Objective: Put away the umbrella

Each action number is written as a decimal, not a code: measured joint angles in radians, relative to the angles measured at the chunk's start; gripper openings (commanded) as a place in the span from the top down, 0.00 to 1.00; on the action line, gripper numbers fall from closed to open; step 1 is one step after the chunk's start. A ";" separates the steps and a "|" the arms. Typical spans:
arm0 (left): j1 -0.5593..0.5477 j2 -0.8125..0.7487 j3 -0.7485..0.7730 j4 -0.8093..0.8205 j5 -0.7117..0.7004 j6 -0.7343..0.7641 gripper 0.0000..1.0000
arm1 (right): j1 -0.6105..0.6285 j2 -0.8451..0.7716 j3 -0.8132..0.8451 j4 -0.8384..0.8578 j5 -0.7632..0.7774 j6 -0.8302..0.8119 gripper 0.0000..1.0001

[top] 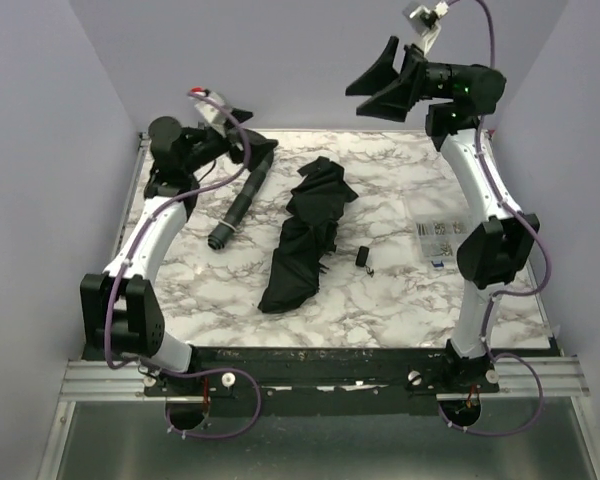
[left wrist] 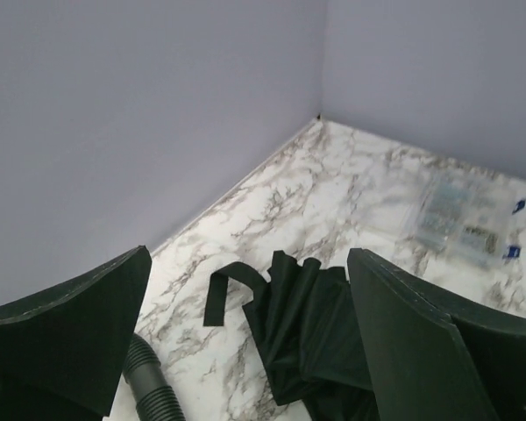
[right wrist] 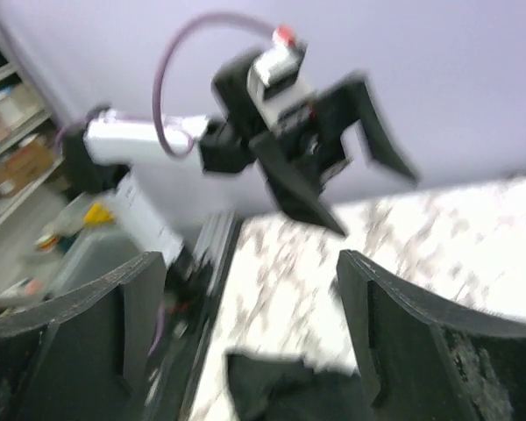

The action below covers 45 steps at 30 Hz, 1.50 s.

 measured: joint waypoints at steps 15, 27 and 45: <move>0.036 -0.499 -0.436 -0.158 -0.212 0.186 0.06 | 0.237 -0.378 -0.280 -1.601 0.612 -1.992 0.00; -0.125 -0.680 -0.773 -0.298 -0.198 0.752 0.08 | 0.557 -0.327 -0.456 -1.720 0.948 -2.199 0.00; -0.174 -0.906 -0.845 -0.295 -0.250 0.788 0.08 | 0.547 -0.105 -0.595 -1.629 1.249 -2.145 0.01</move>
